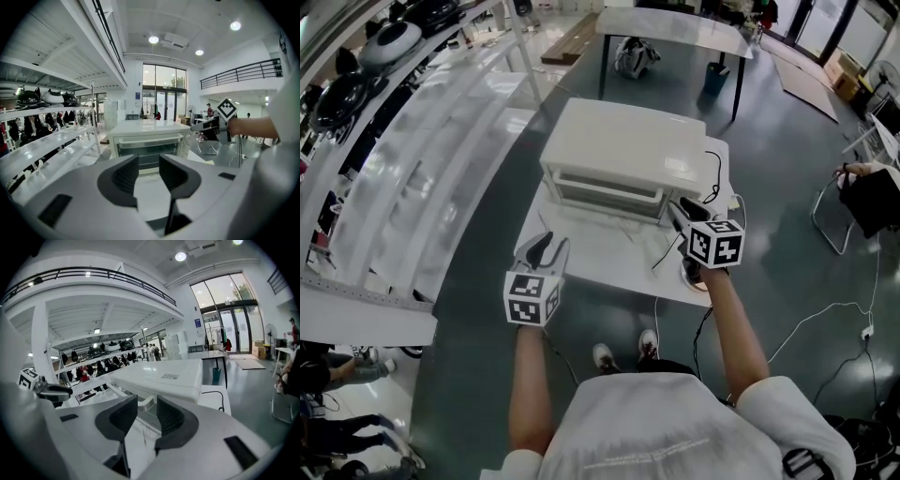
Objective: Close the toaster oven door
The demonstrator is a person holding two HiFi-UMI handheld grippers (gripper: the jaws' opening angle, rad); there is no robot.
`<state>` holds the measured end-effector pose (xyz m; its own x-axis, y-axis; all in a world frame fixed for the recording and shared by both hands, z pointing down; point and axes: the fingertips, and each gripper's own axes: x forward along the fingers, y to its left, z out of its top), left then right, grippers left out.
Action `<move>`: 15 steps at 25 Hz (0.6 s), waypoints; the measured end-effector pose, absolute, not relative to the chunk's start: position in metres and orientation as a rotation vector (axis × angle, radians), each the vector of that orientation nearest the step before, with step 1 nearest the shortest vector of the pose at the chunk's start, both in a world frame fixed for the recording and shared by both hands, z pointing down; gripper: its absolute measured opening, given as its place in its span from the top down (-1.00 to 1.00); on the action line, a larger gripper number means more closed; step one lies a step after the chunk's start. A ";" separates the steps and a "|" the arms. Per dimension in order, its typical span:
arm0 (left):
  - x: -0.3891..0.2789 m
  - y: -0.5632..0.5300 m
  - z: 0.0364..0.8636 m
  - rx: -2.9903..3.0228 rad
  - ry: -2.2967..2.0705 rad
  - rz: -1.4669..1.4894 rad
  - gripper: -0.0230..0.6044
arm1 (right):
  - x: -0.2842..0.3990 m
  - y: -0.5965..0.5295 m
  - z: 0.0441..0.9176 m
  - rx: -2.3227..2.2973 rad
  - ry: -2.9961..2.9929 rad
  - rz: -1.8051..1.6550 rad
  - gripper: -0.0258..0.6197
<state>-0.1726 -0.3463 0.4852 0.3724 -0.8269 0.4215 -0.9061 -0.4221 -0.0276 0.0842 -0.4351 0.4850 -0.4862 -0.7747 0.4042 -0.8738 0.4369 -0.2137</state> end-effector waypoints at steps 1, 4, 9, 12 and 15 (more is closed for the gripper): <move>-0.174 -0.347 0.478 2.431 -1.567 0.547 0.47 | 0.087 -0.432 0.480 1.426 -2.432 0.566 0.49; -0.175 -0.350 0.453 2.465 -1.605 0.514 0.49 | 0.093 -0.424 0.459 1.420 -2.423 0.507 0.56; -0.175 -0.356 0.412 2.532 -1.668 0.465 0.49 | 0.092 -0.414 0.414 1.402 -2.475 0.352 0.56; -0.172 -0.358 0.388 2.577 -1.695 0.439 0.51 | 0.088 -0.408 0.390 1.384 -2.497 0.252 0.56; -0.167 -0.358 0.367 2.628 -1.712 0.422 0.54 | 0.082 -0.404 0.369 1.362 -2.524 0.177 0.57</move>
<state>-0.1675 -0.3583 0.3675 0.3792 -0.9015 0.2088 -0.8954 -0.4144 -0.1632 0.0819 -0.4042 0.3689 -0.5232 -0.8014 0.2899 -0.8339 0.5515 0.0195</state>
